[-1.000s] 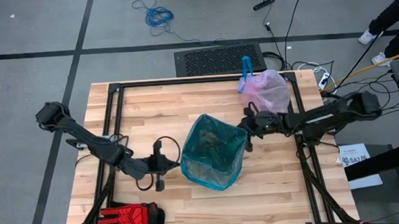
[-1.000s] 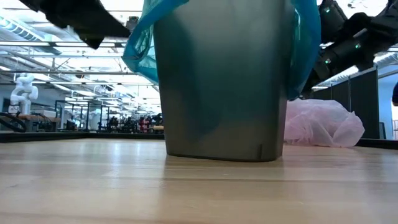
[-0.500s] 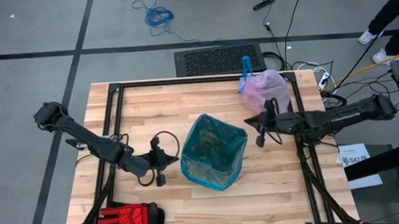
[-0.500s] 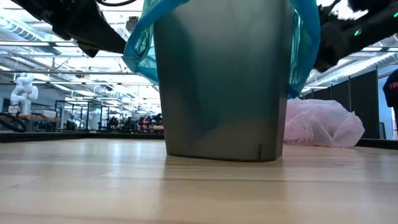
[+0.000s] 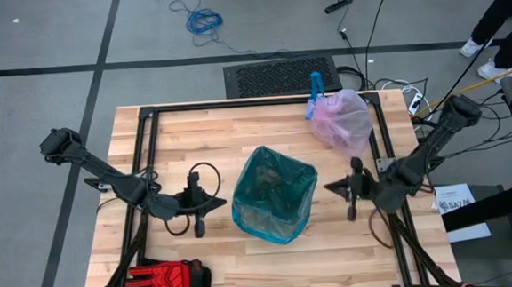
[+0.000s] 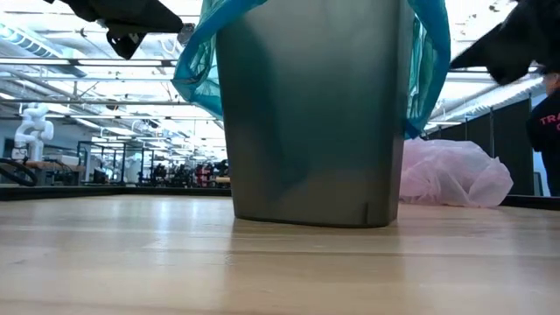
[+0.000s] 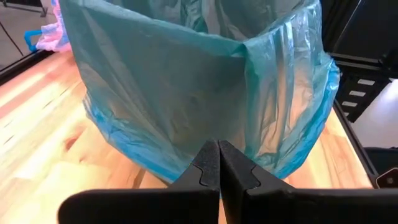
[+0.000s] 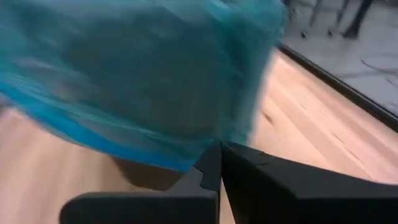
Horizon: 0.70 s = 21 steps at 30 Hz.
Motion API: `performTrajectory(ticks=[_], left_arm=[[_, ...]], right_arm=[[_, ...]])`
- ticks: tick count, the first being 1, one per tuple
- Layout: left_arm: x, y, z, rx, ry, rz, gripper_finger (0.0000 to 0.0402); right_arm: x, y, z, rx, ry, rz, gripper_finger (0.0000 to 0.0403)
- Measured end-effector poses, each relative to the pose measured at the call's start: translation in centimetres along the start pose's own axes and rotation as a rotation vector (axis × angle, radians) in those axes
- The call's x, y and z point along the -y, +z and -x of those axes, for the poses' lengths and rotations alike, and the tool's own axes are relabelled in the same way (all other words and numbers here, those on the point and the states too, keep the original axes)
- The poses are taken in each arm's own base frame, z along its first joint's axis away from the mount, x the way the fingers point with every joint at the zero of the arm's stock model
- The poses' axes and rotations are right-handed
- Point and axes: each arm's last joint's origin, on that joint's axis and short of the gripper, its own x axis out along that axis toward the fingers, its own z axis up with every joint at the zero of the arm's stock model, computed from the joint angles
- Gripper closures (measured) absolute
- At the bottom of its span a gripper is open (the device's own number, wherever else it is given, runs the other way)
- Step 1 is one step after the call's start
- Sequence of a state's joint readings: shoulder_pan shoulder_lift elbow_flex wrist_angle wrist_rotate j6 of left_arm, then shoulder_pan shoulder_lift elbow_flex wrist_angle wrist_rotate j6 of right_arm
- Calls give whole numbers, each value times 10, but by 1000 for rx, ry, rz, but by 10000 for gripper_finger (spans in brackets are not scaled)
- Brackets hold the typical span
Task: Place trash/remove bag and relplace
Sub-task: Insert a new trash bag into the trash bin
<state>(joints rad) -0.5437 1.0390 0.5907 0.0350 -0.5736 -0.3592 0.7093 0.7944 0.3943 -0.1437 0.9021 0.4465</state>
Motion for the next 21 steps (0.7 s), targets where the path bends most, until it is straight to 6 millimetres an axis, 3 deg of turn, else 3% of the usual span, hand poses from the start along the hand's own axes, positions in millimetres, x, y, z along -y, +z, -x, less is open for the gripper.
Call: performTrajectory(ticks=[4,12,21], left_arm=[[0,0,-5,6,9,5,402],[-3,0,-9,5,35,10,402],[-4,-1,-9,-1,37,0,402]], right_arm=[[-25,2,1,92,52,-12,403],[-59,1,-21,206,113,23,403],[-60,-17,-56,136,92,15,403]])
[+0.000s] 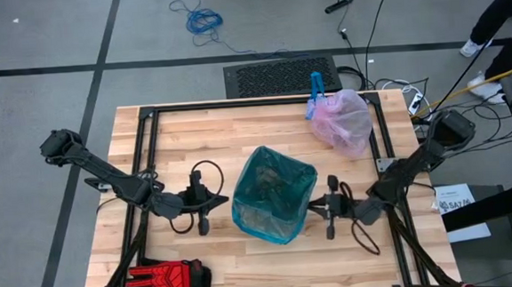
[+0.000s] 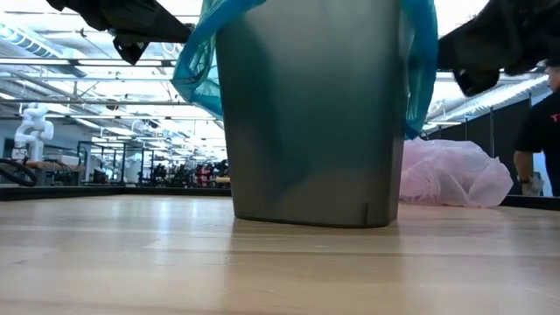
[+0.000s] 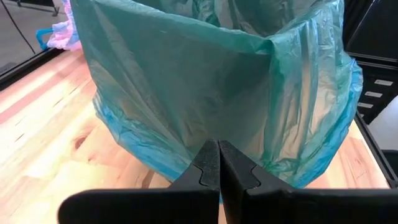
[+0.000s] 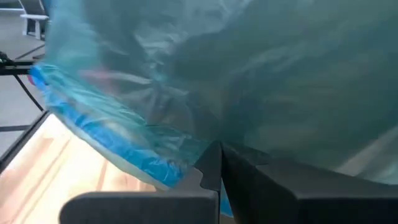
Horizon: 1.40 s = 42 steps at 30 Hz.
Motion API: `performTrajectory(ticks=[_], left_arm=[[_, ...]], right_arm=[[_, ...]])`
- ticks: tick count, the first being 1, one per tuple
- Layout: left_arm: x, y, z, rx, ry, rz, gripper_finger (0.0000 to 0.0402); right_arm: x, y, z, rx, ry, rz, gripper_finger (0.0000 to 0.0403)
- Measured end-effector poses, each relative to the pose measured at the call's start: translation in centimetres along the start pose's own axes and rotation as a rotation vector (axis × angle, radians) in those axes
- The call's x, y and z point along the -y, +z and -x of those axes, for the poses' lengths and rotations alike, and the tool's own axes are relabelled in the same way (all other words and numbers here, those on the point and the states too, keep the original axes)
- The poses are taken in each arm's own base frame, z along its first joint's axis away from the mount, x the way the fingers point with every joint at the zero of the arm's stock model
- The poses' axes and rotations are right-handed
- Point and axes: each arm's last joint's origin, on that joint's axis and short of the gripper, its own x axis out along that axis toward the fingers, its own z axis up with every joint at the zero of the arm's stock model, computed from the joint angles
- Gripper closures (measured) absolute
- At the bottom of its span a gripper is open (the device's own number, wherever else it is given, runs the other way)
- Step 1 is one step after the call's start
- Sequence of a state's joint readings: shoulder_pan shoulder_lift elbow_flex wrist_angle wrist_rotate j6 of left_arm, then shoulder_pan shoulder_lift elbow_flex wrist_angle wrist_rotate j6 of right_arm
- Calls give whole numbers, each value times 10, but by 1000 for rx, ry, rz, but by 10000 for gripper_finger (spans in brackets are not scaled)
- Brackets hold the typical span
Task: Place trash/remove bag and relplace
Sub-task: Insert a new trash bag into the trash bin
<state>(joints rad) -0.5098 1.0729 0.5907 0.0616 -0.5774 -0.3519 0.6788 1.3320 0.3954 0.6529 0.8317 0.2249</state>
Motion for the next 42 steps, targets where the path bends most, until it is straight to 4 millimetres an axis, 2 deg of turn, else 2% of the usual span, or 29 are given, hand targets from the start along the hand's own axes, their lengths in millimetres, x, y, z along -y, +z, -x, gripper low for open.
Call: performTrajectory(ticks=[12,18,21,26,30,35,42], left_arm=[[0,0,0,-1,0,-1,402],[-1,-4,-1,-10,3,4,402],[-1,-4,-1,-10,3,16,402],[-1,-4,-1,-10,3,18,402],[-1,-4,-1,-10,4,18,402],[-1,-4,-1,-10,4,19,402],[-1,-4,-1,-9,4,4,402]], right_arm=[[23,-26,-24,-184,-110,-4,403],[45,-27,-28,-263,-202,38,403],[47,-20,-21,-296,-141,16,403],[37,-11,-9,-326,75,-133,403],[29,-17,-12,-305,55,-155,403],[28,-24,-27,-218,-56,-147,403],[45,-26,-51,-143,-158,-140,403]])
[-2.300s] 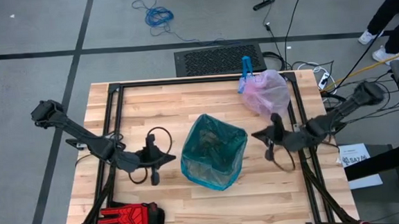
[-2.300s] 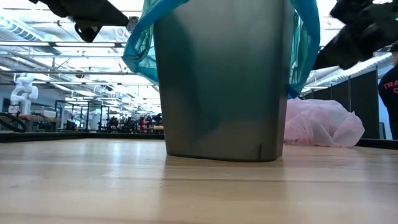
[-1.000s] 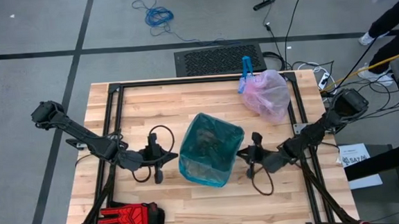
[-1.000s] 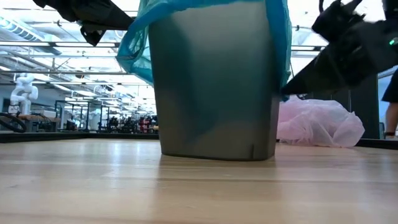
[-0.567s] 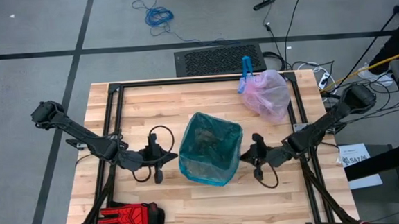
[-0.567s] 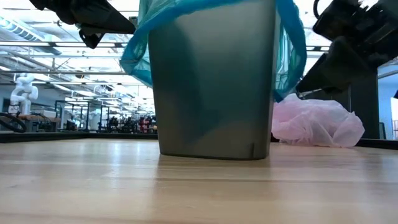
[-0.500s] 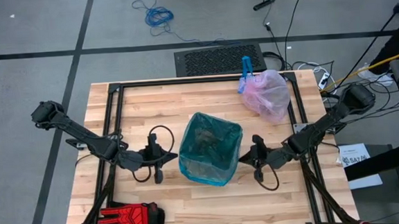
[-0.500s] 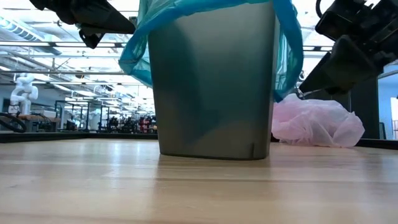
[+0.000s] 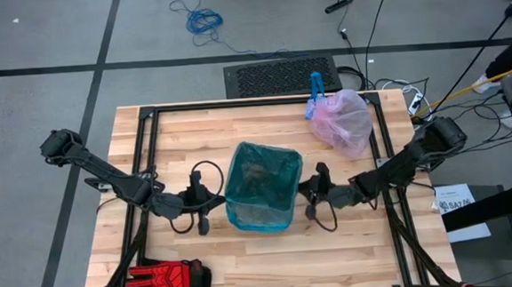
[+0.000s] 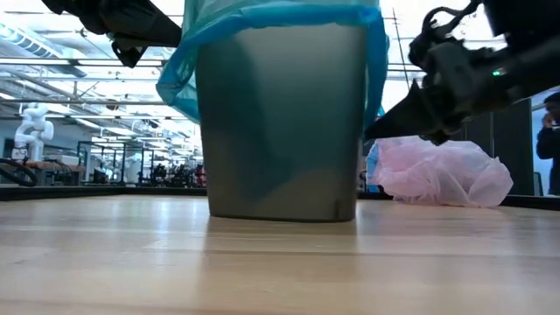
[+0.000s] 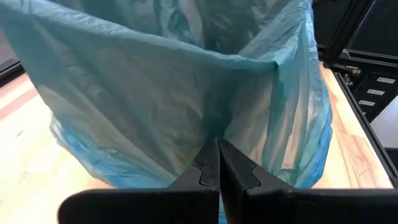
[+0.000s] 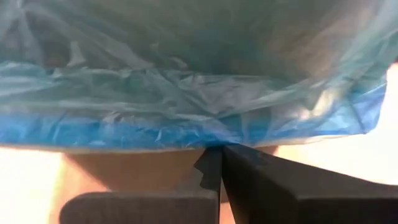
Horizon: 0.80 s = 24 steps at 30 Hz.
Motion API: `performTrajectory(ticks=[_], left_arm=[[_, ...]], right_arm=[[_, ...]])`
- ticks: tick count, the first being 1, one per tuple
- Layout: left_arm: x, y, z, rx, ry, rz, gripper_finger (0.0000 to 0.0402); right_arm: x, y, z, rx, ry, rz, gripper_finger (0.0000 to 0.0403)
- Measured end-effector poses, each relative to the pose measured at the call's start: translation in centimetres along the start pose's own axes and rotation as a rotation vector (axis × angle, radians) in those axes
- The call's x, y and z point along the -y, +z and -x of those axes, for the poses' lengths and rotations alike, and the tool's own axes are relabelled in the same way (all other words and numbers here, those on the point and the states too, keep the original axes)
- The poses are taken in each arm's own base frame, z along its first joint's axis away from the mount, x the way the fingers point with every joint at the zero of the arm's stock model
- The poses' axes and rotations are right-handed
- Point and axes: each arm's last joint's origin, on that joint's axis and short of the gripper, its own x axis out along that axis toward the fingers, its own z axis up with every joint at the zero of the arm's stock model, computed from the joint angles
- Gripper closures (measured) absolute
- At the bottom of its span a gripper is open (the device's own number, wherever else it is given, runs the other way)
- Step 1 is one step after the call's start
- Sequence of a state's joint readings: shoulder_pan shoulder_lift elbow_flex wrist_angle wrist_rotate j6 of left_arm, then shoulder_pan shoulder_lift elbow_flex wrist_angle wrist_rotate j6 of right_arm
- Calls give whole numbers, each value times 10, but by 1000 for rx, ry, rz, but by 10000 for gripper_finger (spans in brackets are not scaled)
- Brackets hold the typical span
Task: Place trash/remove bag and relplace
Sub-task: Insert a new trash bag into the trash bin
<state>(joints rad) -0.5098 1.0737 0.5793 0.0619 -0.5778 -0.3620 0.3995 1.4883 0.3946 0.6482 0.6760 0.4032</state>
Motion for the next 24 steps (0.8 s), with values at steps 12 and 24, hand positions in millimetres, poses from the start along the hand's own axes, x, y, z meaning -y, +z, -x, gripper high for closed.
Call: performTrajectory(ticks=[12,24], left_arm=[[0,0,0,5,4,-24,402],[-5,10,-9,63,-33,6,402]], right_arm=[[23,24,17,-53,-42,146,403],[35,40,71,-144,138,132,403]])
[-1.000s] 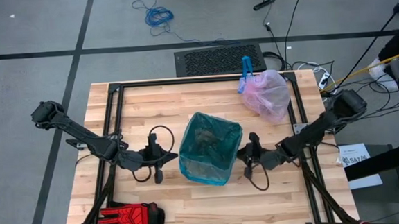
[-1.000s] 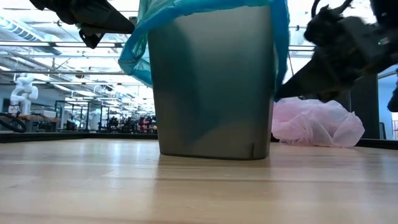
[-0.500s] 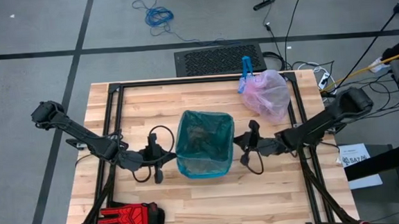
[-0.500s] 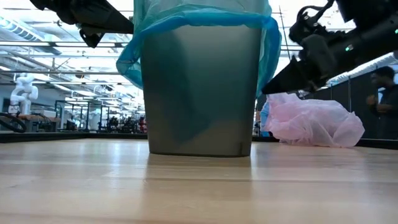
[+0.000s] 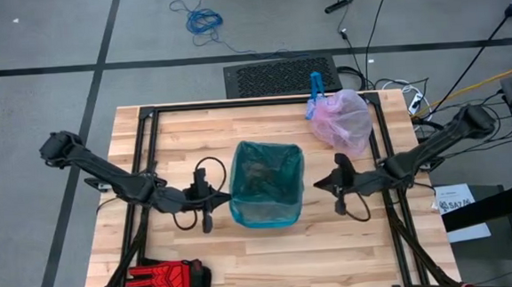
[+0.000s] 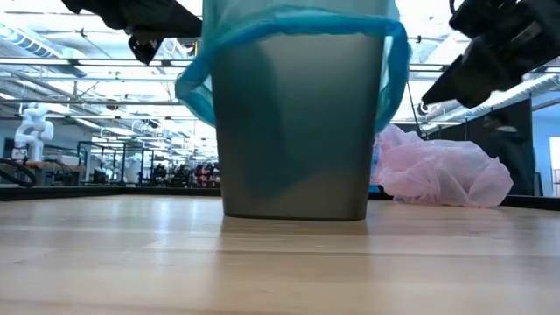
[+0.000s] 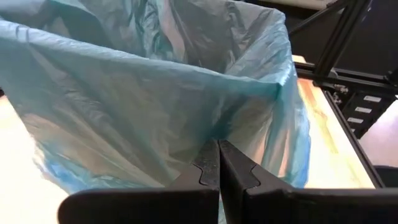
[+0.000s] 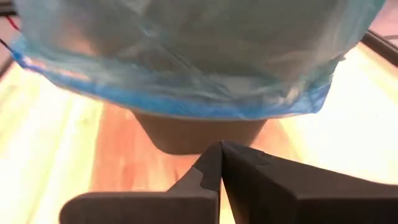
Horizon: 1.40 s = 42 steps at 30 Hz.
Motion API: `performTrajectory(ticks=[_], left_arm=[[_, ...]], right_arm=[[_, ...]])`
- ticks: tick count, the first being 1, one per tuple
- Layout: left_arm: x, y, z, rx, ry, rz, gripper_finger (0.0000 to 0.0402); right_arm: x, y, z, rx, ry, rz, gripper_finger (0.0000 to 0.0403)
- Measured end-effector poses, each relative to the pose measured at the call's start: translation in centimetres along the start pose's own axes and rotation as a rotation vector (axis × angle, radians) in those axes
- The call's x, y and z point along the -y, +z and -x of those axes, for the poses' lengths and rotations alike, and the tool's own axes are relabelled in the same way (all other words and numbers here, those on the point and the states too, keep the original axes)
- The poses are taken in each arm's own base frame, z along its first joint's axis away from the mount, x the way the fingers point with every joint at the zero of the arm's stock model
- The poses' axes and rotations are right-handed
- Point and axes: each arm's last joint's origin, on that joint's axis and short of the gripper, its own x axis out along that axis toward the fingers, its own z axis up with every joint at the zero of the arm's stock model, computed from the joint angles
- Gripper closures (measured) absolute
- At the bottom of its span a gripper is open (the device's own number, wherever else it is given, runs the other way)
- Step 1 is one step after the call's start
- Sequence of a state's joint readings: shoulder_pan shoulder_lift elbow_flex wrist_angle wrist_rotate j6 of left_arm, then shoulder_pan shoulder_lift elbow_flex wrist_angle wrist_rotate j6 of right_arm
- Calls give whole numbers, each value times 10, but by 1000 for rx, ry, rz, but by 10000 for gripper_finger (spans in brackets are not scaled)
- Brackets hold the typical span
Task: Place trash/remove bag and relplace
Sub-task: Insert a new trash bag into the trash bin, then return to Home Position
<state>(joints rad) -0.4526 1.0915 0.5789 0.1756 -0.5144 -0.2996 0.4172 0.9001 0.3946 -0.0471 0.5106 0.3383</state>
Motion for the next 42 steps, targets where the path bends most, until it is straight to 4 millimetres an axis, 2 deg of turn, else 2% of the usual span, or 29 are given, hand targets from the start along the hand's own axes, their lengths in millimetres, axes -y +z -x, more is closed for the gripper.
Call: performTrajectory(ticks=[5,11,16,20,26,29,36,39,42], left_arm=[[3,-6,-15,1,-2,6,402],[3,-17,-35,-17,-6,12,402],[3,-18,-37,-16,-1,-8,402],[3,-15,-36,6,9,-3,402],[3,-14,-36,15,15,-46,402],[1,-8,-29,40,28,-69,402],[-1,9,2,68,7,-67,402],[-5,8,13,29,23,-119,402],[-7,4,15,28,24,-180,402]], right_arm=[[-8,6,9,67,68,-26,403],[-11,10,4,125,38,16,403],[-4,15,-2,163,-50,22,403],[-1,25,-5,230,-32,42,403],[3,27,-7,240,-19,52,403],[2,24,-3,210,-7,84,403],[4,25,15,220,16,96,403],[7,26,24,234,27,123,403],[10,24,33,237,-4,147,403]])
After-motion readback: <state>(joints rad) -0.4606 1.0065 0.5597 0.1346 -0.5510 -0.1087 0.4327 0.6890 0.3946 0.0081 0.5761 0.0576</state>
